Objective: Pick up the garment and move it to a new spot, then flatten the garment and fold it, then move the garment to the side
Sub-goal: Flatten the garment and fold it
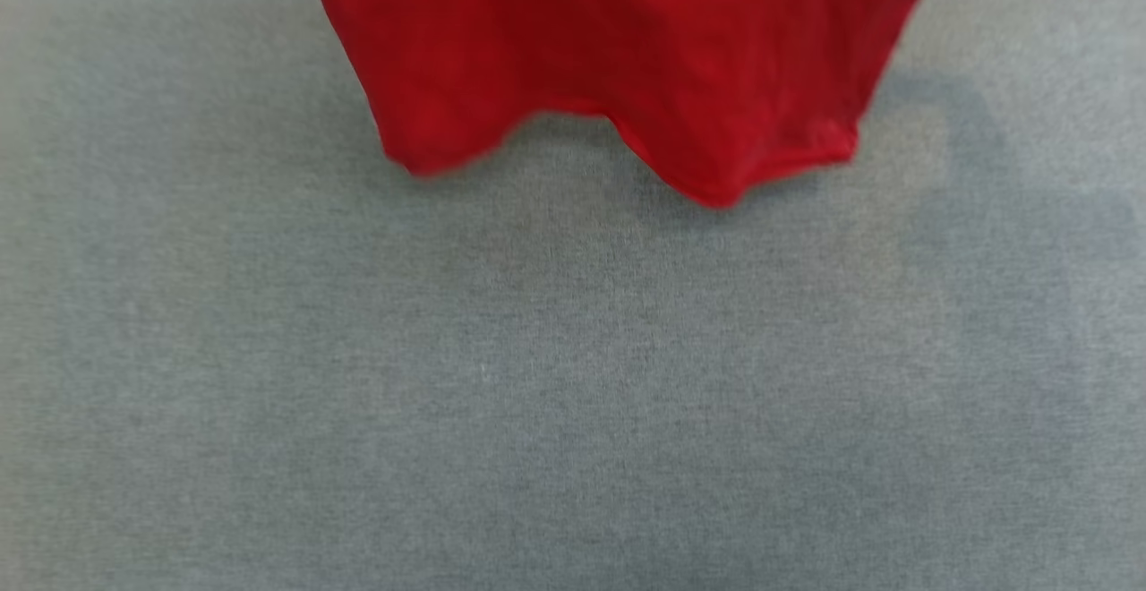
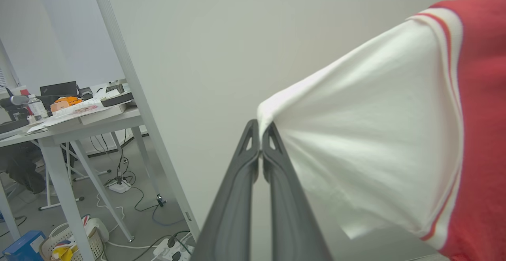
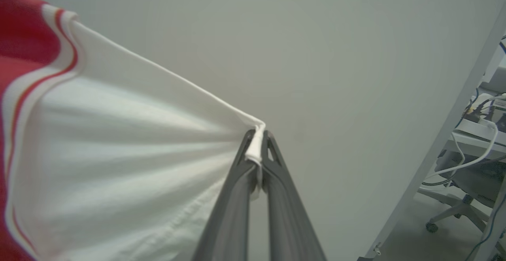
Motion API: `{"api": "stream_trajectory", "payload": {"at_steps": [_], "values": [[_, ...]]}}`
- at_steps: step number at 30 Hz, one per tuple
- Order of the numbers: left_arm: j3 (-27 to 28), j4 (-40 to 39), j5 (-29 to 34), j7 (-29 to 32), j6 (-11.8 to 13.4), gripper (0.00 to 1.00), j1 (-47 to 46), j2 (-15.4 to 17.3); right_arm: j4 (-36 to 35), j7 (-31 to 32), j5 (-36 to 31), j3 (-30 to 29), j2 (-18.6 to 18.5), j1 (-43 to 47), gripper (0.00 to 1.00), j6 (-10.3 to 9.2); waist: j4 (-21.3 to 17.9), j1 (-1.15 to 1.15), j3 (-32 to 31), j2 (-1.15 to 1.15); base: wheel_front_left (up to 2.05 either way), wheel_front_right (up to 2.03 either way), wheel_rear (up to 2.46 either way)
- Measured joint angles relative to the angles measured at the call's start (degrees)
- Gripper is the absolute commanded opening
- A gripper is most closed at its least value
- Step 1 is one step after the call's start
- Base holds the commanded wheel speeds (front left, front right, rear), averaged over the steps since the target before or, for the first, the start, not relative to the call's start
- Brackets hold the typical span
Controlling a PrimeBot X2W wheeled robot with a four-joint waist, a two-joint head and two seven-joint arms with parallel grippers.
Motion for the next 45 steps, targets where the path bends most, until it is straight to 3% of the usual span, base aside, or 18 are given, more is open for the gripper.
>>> {"api": "stream_trajectory", "payload": {"at_steps": [11,17,22,29,36,41,45], "values": [[-2.6,16.8,3.7,-7.3,-2.1,0.0,-23.4,-4.7,16.4,-9.3,-9.8,-6.6,7.1,-23.2,0.0,0.01,-1.2,0.01,11.9,0.0,0.0,0.0,0.0],[-3.2,25.9,3.9,-14.1,-2.5,0.0,-29.3,-8.4,24.3,-14.0,-15.5,-9.0,8.6,-30.0,0.0,0.01,-1.4,0.01,16.6,0.0,0.0,0.0,0.0],[-5.0,31.7,3.8,-18.0,-2.9,0.0,-29.5,-10.8,29.7,-17.8,-17.7,-9.9,9.7,-30.5,0.0,0.0,-0.9,0.02,18.6,0.0,0.0,0.0,0.0],[-12.4,34.5,1.1,-23.9,-3.4,0.0,-16.5,-13.6,34.6,-23.3,-16.0,-7.8,10.0,-21.6,0.0,0.0,0.3,0.01,17.0,0.0,0.0,0.0,0.0],[-16.8,32.8,-3.6,-26.9,-3.4,0.0,-2.3,-13.2,34.5,-25.0,-10.3,-1.5,9.9,-9.3,0.0,-0.01,0.4,0.01,12.7,0.0,0.0,0.0,0.0],[-19.7,31.1,-5.0,-27.5,-3.4,0.0,8.5,-12.0,31.1,-24.3,-3.5,5.3,8.8,2.0,0.0,-0.01,0.2,0.0,8.6,0.0,0.0,0.0,0.0],[-20.8,29.6,-5.9,-27.9,-3.4,0.0,16.7,-11.4,25.1,-21.4,3.3,12.8,4.8,13.4,0.0,-0.01,0.2,0.0,4.9,0.0,0.0,0.0,0.0]]}}
